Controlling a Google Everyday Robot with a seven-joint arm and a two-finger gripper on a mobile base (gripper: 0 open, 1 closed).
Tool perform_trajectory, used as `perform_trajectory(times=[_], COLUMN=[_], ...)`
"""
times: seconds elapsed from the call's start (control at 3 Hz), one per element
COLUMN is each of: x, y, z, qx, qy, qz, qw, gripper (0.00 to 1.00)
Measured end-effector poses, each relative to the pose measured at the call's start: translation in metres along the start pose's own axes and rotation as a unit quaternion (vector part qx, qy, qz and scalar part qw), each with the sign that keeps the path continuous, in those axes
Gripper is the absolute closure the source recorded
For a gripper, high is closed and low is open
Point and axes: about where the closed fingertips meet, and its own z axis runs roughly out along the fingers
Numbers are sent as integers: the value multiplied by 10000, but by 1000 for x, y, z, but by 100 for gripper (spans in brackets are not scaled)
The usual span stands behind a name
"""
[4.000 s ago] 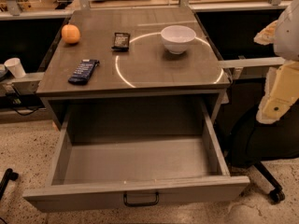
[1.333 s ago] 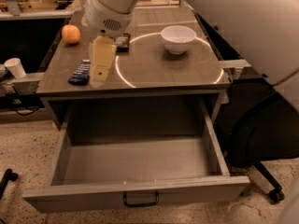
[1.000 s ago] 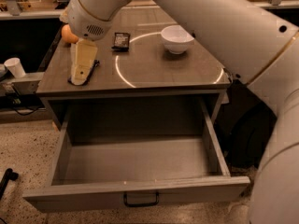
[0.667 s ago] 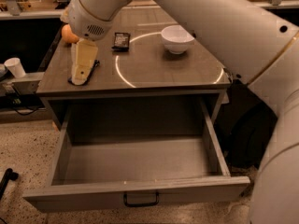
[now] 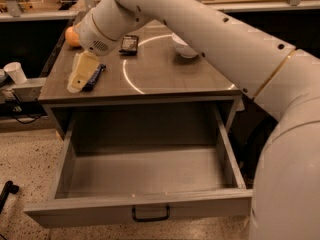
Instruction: Place rxbar blueberry into top drawer
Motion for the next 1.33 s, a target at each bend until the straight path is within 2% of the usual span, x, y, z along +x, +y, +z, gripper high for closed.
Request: perform_trajectory(times=[0.33, 0.67, 1.33], x=[1, 18, 75], y=[-11, -12, -26], z=[18, 37, 48], qx=[106, 33, 38], qy=[-204, -305, -344], qz=[291, 701, 1416], qw=[9993, 9971, 9893], gripper=[0, 0, 0])
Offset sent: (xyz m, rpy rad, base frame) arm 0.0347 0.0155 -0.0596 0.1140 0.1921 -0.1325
